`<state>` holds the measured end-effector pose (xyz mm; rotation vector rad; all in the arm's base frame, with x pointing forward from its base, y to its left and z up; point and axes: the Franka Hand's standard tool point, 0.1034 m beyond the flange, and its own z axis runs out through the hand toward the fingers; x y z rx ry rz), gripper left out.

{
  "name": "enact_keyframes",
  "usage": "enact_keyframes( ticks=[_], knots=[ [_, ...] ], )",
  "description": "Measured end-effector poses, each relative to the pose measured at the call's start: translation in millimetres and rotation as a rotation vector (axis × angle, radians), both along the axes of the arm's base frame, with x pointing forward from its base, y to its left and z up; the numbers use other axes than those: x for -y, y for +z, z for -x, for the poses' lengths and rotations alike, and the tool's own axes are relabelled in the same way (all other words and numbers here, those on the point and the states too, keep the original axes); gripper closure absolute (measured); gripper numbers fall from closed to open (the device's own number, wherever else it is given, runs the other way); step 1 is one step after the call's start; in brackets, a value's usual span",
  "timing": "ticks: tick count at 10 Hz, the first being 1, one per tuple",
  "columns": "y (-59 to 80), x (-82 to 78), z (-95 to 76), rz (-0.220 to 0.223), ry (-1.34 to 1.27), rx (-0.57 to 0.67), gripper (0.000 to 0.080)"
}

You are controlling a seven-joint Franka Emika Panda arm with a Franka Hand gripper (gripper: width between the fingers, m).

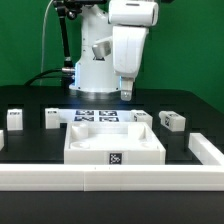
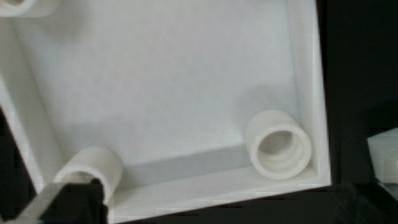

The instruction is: Assemble one leg

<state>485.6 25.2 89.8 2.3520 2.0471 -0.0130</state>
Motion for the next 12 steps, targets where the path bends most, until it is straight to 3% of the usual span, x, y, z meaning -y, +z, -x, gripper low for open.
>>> enact_keyframes(
  ticks=[7,9,12],
  knots=[
    [-66.3,19.1,32.1,-0.026,0.042,-0.067,0.015],
    [-77.9,18.2,36.2,-0.03,0.036,-0.087,0.015],
    [-82.2,18.0,37.1,-0.031,0.023,-0.094,0.017]
  ],
)
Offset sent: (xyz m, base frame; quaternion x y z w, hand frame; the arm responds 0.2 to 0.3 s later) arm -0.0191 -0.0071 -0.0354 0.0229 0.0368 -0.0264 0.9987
